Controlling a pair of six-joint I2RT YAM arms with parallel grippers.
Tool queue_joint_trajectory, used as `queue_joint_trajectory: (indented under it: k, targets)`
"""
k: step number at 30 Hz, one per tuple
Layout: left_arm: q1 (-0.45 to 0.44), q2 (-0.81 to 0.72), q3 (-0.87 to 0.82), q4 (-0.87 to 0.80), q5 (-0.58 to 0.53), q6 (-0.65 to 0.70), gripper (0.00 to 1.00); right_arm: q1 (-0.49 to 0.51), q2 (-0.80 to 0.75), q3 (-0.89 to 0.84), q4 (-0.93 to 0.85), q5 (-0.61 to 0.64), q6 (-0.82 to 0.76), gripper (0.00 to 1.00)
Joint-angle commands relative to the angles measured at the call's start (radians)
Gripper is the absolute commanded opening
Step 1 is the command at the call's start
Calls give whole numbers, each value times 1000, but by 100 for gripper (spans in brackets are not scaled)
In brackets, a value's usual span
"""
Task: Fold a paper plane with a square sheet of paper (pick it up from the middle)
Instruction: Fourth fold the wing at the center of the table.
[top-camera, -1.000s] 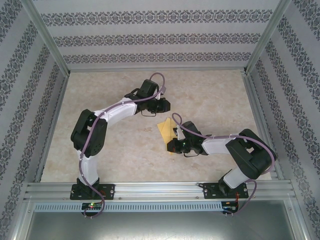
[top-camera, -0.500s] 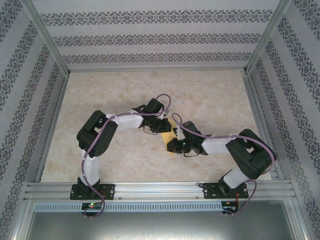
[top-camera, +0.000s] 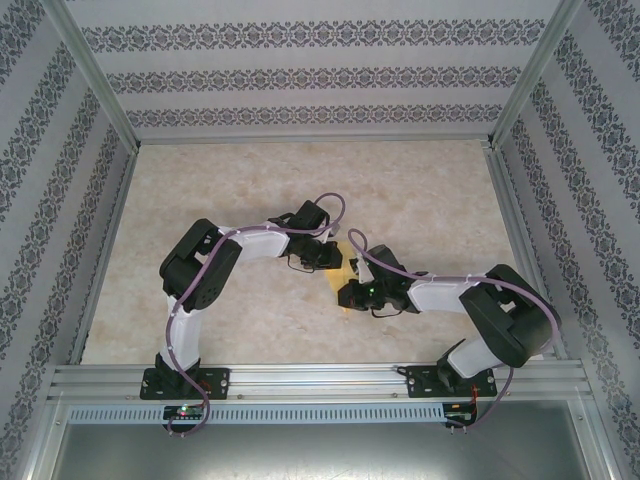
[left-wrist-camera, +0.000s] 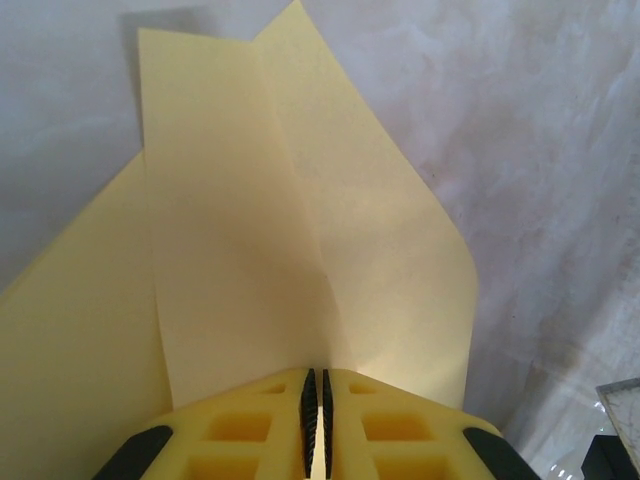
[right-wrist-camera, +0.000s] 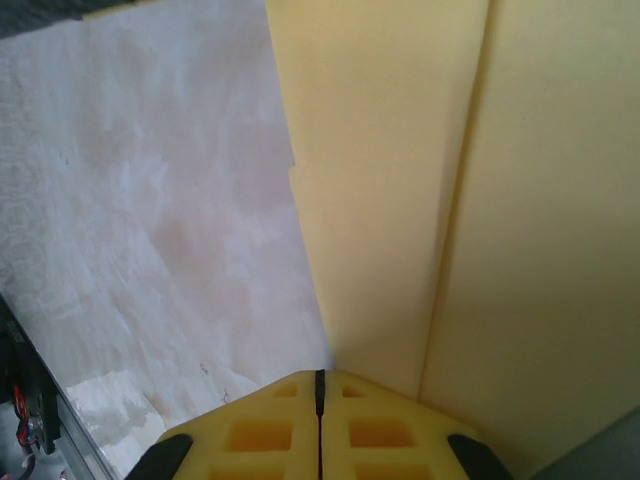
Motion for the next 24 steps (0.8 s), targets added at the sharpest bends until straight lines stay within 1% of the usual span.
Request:
queue_joint_trajectory:
  k: [1,6,12,24]
  targets:
    - [-8,75,-23,-71,-101,56,16,26,-1,-55,-152,-3,10,7]
    - [-9,101,-27,-87,-132,75,16,31,-26,-67,-128,-20,38,7]
    - [-9,122,-30,-83,-134,80,16,37,-77,-79,-149,-12,52,8]
    - [-7,141,-23,-90,-131,90,15,47,-81,-96,-135,-26,64,8]
